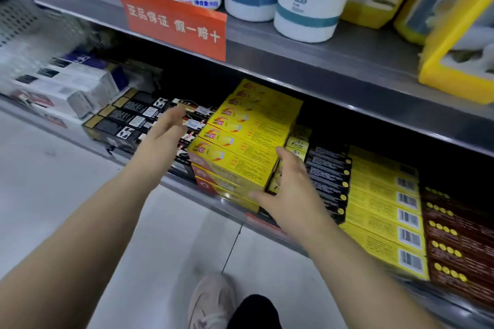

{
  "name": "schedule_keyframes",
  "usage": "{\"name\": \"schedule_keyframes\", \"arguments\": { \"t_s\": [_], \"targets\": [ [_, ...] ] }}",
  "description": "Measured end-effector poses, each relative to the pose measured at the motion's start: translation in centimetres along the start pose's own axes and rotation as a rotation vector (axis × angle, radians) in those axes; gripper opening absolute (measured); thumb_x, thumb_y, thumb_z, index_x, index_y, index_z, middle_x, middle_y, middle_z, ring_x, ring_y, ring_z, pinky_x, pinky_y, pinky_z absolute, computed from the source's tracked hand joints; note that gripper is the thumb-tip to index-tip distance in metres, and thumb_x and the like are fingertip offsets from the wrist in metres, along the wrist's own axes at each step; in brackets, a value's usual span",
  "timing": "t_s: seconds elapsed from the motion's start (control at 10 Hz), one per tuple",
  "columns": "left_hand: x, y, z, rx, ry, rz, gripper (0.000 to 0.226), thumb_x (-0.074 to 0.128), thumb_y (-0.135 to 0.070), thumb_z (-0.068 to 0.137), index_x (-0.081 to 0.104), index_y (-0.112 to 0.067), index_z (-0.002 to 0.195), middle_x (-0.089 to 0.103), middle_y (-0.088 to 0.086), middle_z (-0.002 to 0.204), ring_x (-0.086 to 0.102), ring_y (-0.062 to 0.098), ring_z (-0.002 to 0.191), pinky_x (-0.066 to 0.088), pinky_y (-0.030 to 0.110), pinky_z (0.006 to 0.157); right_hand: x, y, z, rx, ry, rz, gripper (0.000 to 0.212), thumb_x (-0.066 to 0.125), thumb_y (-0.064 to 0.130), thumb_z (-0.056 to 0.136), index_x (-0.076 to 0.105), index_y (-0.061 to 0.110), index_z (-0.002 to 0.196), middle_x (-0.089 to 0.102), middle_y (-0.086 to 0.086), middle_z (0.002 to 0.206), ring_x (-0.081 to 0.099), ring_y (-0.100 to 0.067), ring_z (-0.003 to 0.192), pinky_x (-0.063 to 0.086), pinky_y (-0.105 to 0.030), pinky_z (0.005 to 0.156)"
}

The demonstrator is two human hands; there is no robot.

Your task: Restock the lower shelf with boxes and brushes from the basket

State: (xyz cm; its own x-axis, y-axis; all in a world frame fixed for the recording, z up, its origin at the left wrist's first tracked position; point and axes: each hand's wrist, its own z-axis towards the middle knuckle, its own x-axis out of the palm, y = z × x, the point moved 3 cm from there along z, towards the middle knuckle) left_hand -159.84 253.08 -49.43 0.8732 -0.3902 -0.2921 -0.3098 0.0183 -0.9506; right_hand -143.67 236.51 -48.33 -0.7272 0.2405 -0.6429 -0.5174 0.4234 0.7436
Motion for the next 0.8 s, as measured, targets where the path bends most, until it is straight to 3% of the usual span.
{"name": "schedule_keyframes", "arguments": {
  "t_s": [0.1,0.2,0.3,0.4,0.6,0.7,0.8],
  "targets": [
    [1.1,0.9,2.3,-0.082,0.179,-0.031,0.058,0.049,-0.038,0.075,0.049,-0.037,0.132,0.048,-0.016,0.139,0.041,0.006,0.131,0.027,0.035,0.114,0.6,-0.6,0.9,0.046,-0.054,0.019,0.092,0.076,0.022,0.076,0.017,0.022,0.147,0.027,-0.002,0.148,0.046,-0.021,0.125,0.043,-0.036,0.103],
    [2.3,1.7,2.7,-0.132,0.301,-0.109,0.051,0.057,-0.041,0.075,0.052,-0.045,0.126,0.050,-0.020,0.133,0.043,0.007,0.129,0.040,0.023,0.095,0.7,-1.1,1.2,0.050,-0.092,0.059,0.090,0.078,0.018,0.074,0.024,0.020,0.146,0.033,-0.004,0.144,0.047,-0.020,0.124,0.045,-0.039,0.101],
    [2.6,2.2,2.8,-0.113,0.323,-0.118,0.057,0.056,-0.034,0.082,0.042,-0.040,0.137,0.043,-0.018,0.142,0.043,0.008,0.129,0.043,0.025,0.093,0.8,-1.3,1.3,0.045,-0.098,0.077,0.088,0.078,0.015,0.075,0.026,0.020,0.145,0.033,-0.004,0.144,0.046,-0.020,0.125,0.045,-0.040,0.101],
    [2.6,2.5,2.7,-0.097,0.340,-0.126,0.055,0.051,-0.019,0.093,0.035,-0.035,0.143,0.041,-0.015,0.145,0.041,0.011,0.132,0.033,0.039,0.110,0.7,-1.4,1.4,0.046,-0.099,0.101,0.086,0.076,0.013,0.076,0.026,0.021,0.145,0.031,-0.003,0.144,0.046,-0.020,0.125,0.044,-0.040,0.102],
    [2.9,2.4,2.3,-0.034,0.368,-0.108,0.052,0.046,-0.015,0.097,0.033,-0.032,0.144,0.050,-0.032,0.125,0.045,0.001,0.125,0.037,0.025,0.100,0.8,-1.3,1.2,0.030,-0.127,0.115,0.084,0.075,0.013,0.076,0.026,0.021,0.144,0.034,-0.003,0.141,0.048,-0.020,0.123,0.046,-0.041,0.100],
    [2.9,2.3,2.4,-0.029,0.351,-0.102,0.051,0.046,-0.016,0.097,0.032,-0.030,0.145,0.053,-0.029,0.124,0.048,-0.002,0.119,0.039,0.022,0.097,0.9,-1.3,1.3,0.035,-0.126,0.139,0.084,0.075,0.013,0.076,0.026,0.021,0.144,0.036,-0.003,0.142,0.049,-0.021,0.123,0.046,-0.041,0.100],
    [3.0,1.9,2.4,-0.015,0.317,-0.060,0.050,0.047,-0.017,0.097,0.035,-0.026,0.144,0.056,-0.021,0.124,0.053,0.004,0.118,0.041,0.024,0.097,0.7,-1.0,1.1,0.057,-0.108,0.160,0.083,0.075,0.014,0.077,0.026,0.019,0.144,0.036,-0.003,0.144,0.045,-0.020,0.127,0.043,-0.040,0.103]
  ]
}}
